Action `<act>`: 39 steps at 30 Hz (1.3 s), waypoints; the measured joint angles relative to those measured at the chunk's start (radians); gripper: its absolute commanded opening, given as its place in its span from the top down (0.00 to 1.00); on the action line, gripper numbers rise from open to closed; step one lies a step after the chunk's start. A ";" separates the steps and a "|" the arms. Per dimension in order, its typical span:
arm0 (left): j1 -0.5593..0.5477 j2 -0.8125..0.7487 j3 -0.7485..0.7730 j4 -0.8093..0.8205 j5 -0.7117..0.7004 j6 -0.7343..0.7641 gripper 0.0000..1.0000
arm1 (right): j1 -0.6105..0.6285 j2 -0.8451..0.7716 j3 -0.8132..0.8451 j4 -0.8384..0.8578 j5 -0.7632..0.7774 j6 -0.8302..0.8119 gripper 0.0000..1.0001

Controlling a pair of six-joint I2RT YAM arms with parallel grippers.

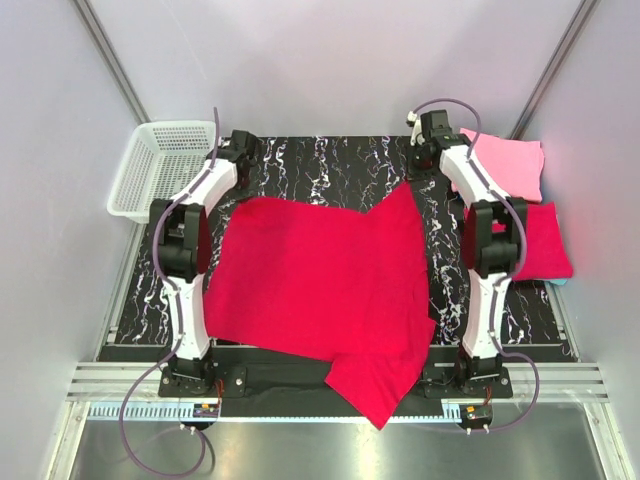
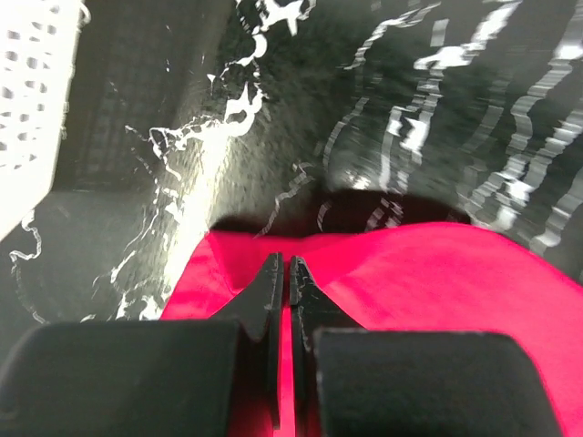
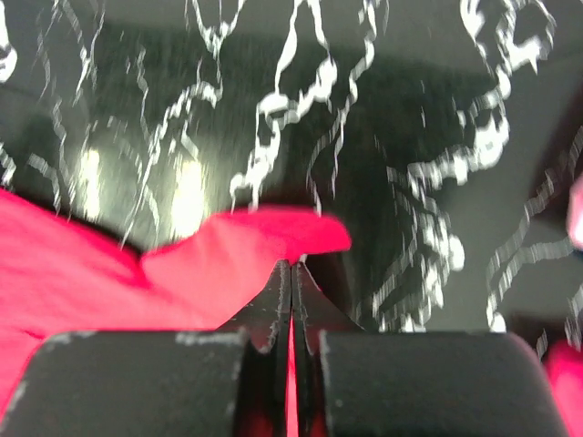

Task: Fold and stack the t-shirts
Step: Fold the tshirt

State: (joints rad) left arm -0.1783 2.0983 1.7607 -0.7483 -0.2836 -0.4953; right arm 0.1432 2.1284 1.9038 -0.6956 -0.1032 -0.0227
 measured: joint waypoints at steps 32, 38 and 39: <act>0.036 0.058 0.097 0.046 -0.248 -0.087 1.00 | 0.000 0.343 0.562 -0.057 0.039 -0.024 1.00; 0.038 -0.023 0.048 0.050 -0.252 -0.113 1.00 | 0.000 0.270 0.455 -0.061 0.042 -0.020 1.00; 0.038 -0.037 0.041 0.048 -0.252 -0.116 1.00 | 0.001 0.248 0.428 -0.059 0.042 -0.018 1.00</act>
State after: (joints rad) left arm -0.1402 2.0609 1.8015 -0.7006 -0.5358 -0.6117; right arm 0.1440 2.3760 2.3314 -0.7547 -0.0612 -0.0406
